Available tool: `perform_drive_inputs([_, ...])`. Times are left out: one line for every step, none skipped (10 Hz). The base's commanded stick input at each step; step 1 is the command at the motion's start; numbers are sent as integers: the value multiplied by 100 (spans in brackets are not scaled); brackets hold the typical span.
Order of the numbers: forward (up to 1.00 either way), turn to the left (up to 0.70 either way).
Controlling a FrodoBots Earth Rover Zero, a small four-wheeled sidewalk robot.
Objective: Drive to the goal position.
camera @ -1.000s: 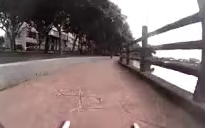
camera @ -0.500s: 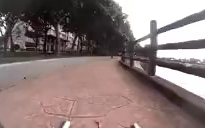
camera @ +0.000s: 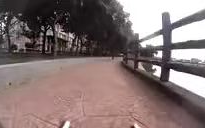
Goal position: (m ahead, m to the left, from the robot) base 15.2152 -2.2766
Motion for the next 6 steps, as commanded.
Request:
perform_drive_inputs([100, 0])
perform_drive_inputs([100, 0])
perform_drive_inputs([100, 0])
perform_drive_inputs([100, 0])
perform_drive_inputs([100, 0])
perform_drive_inputs([100, 0])
